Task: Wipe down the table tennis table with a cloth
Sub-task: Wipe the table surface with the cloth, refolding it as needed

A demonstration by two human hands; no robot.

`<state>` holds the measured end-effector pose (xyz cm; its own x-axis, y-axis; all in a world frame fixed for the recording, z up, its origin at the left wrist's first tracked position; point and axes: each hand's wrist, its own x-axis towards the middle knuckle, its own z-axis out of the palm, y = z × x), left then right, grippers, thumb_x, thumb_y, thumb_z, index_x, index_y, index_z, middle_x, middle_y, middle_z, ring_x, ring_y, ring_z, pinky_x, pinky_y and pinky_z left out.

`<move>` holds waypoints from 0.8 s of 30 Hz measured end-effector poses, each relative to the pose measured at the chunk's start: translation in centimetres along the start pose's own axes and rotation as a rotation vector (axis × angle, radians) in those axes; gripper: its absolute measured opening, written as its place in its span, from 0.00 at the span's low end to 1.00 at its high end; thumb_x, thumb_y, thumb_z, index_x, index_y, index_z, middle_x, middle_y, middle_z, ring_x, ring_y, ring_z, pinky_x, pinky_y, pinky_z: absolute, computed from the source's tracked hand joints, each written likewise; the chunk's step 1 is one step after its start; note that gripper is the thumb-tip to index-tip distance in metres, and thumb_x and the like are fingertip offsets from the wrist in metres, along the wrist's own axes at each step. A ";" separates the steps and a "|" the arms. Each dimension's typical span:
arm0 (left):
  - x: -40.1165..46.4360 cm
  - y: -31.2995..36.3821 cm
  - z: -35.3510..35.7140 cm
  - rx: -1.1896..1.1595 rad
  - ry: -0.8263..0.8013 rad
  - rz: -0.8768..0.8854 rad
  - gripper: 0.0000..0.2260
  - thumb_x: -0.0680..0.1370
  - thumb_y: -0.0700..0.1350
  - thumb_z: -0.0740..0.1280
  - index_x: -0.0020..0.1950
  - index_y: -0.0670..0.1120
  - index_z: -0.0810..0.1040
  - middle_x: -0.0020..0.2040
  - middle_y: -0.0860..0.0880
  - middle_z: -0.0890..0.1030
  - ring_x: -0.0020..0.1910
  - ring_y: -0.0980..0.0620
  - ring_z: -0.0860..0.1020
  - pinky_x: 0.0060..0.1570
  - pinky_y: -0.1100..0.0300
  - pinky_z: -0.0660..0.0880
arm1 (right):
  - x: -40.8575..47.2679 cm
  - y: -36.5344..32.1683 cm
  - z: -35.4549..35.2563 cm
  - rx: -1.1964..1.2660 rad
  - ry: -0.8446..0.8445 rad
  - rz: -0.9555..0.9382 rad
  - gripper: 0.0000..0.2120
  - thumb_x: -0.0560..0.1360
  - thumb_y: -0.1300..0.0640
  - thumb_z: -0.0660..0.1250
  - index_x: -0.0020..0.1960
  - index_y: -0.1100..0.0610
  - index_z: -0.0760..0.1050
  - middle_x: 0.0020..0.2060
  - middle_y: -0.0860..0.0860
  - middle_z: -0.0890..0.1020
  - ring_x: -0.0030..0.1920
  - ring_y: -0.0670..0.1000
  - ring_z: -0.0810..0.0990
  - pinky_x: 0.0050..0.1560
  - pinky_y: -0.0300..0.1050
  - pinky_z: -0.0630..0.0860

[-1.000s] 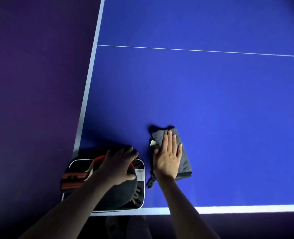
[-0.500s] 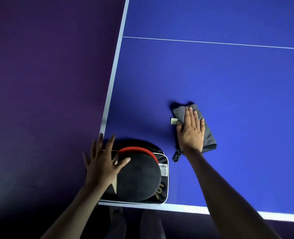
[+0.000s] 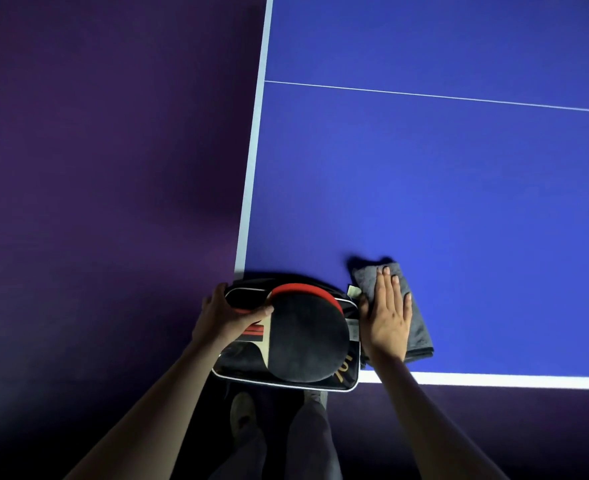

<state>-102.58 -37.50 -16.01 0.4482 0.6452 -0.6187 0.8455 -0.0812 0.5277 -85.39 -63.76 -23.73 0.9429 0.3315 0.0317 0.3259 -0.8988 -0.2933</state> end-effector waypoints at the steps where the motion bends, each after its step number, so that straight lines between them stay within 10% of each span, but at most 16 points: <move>1: -0.2 -0.3 -0.4 0.010 -0.025 -0.032 0.58 0.50 0.75 0.76 0.75 0.51 0.66 0.69 0.43 0.72 0.69 0.41 0.73 0.66 0.45 0.73 | -0.3 -0.3 0.1 -0.005 -0.001 0.007 0.32 0.82 0.44 0.51 0.84 0.53 0.56 0.83 0.49 0.59 0.83 0.50 0.55 0.83 0.58 0.49; 13: 1.4 2.1 -2.4 0.443 -0.157 0.153 0.48 0.51 0.82 0.69 0.63 0.57 0.65 0.65 0.52 0.71 0.67 0.44 0.72 0.64 0.38 0.68 | -0.8 -1.8 0.5 0.003 0.027 0.037 0.32 0.82 0.43 0.51 0.84 0.54 0.57 0.83 0.49 0.58 0.83 0.52 0.56 0.82 0.60 0.52; 19: 3.4 2.8 -3.0 0.485 -0.419 0.297 0.36 0.53 0.75 0.77 0.51 0.55 0.76 0.50 0.56 0.80 0.50 0.53 0.80 0.47 0.56 0.76 | -1.7 -2.3 0.7 -0.020 0.007 -0.003 0.32 0.83 0.44 0.49 0.85 0.53 0.54 0.84 0.48 0.57 0.83 0.50 0.54 0.83 0.58 0.50; 24: 3.6 4.0 -1.4 0.543 -0.673 0.421 0.45 0.59 0.63 0.82 0.72 0.62 0.67 0.70 0.58 0.74 0.67 0.55 0.73 0.66 0.53 0.73 | -2.8 -3.8 1.2 -0.025 0.030 -0.019 0.31 0.84 0.45 0.52 0.84 0.53 0.56 0.83 0.48 0.59 0.83 0.50 0.55 0.82 0.58 0.52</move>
<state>-98.01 -34.45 -15.28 0.6751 -0.0748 -0.7339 0.5207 -0.6564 0.5459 -89.35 -60.98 -23.83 0.9381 0.3401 0.0663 0.3450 -0.8995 -0.2680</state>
